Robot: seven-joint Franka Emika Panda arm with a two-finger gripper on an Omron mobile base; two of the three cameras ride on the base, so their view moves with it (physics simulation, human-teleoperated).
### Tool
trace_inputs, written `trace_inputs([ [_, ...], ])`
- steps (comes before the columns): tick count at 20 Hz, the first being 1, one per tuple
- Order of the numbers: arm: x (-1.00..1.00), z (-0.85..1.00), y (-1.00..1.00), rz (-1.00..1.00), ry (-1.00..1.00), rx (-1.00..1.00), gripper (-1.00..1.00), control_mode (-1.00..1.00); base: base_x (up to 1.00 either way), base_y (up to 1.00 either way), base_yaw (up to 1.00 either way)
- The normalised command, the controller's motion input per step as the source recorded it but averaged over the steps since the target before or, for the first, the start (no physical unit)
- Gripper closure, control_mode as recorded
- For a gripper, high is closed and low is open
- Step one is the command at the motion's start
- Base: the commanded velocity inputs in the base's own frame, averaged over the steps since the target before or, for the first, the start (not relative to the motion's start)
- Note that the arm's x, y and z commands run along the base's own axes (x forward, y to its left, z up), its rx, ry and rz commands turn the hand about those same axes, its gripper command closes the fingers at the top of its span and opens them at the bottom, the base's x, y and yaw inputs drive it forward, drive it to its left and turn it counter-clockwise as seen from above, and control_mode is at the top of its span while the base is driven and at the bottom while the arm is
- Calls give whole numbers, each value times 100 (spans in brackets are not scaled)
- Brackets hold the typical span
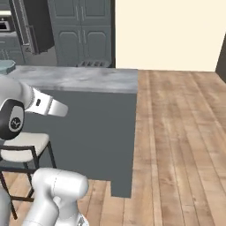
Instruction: Place the cold items (cucumber and broccoli) from the fridge in one tupperware on the dining counter. Place the warm items (kebab skewer and hot dog) in the stove area in another tupperware.
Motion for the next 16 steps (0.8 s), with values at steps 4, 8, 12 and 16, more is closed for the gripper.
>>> trace_inputs([
  [4, 0, 0, 0, 0, 0, 0, -100, 100, 6, -100, 20],
  [8, 0, 0, 0, 0, 0, 0, -100, 100, 12, -100, 18],
  [12, 0, 0, 0, 0, 0, 0, -100, 100, 19, -100, 12],
  [16, 0, 0, 0, 0, 0, 0, -100, 100, 35, -97, 16],
])
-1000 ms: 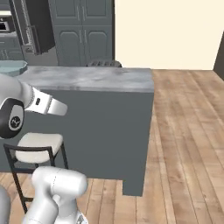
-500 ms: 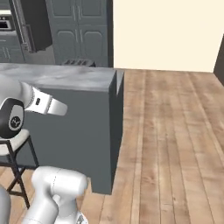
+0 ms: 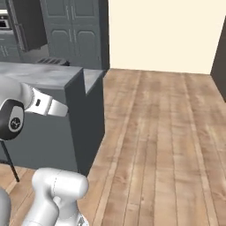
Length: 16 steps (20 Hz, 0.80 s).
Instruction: Place the cold items (cucumber and broccoli) from the fridge in one tupperware on the dining counter. Place the warm items (kebab skewer and hot dog) in the stove area in another tupperware.
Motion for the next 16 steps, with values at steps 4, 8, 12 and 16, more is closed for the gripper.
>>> trace_inputs([
  [4, 0, 0, 0, 0, 0, 0, -100, 100, 66, -87, 32],
  [8, 0, 0, 0, 0, 0, 0, -100, 100, 86, -80, 46],
  [12, 0, 0, 0, 0, 0, 0, -100, 100, 79, -82, 53],
  [16, 0, 0, 0, 0, 0, 0, -100, 100, 71, -85, 54],
])
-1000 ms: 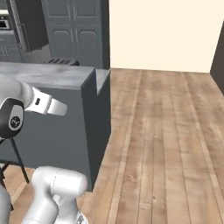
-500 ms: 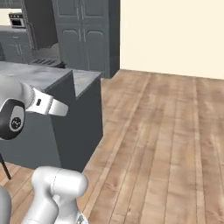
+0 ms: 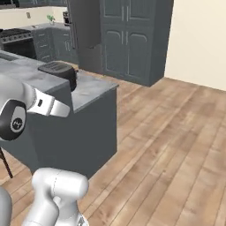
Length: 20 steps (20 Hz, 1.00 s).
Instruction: Place the cold items (cucumber and broccoli) from the fridge in one tupperware on the dining counter. Place the warm items (kebab skewer and hot dog) in the stove area in another tupperware.
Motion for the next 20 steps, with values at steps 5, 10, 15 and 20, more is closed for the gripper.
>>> trace_inputs([
  [5, 0, 0, 0, 0, 0, 0, -100, 100, 64, -86, 57],
  [10, 0, 0, 0, 0, 0, 0, -100, 100, 56, -92, 50],
  [15, 0, 0, 0, 0, 0, 0, -100, 100, 51, -94, 46],
  [20, 0, 0, 0, 0, 0, 0, -100, 100, 46, -100, 38],
])
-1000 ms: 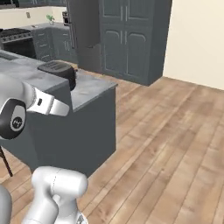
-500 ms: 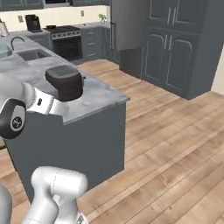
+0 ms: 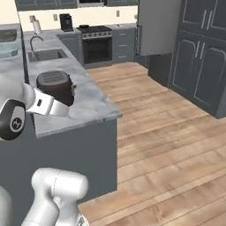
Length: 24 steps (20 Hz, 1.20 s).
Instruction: Place the cold items (cucumber and broccoli) from the fridge in one tupperware on the dining counter. Place the warm items (kebab skewer and hot dog) in the stove area in another tupperware.
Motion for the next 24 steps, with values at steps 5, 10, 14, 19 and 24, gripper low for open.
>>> trace_inputs([
  [5, 0, 0, 0, 0, 0, 0, -100, 100, 45, -100, 36],
  [10, 0, 0, 0, 0, 0, 0, -100, 100, 44, -100, 37],
  [14, 0, 0, 0, 0, 0, 0, -100, 100, 46, -99, 38],
  [19, 0, 0, 0, 0, 0, 0, -100, 100, 47, -99, 37],
  [24, 0, 0, 0, 0, 0, 0, -100, 100, 56, -94, 42],
])
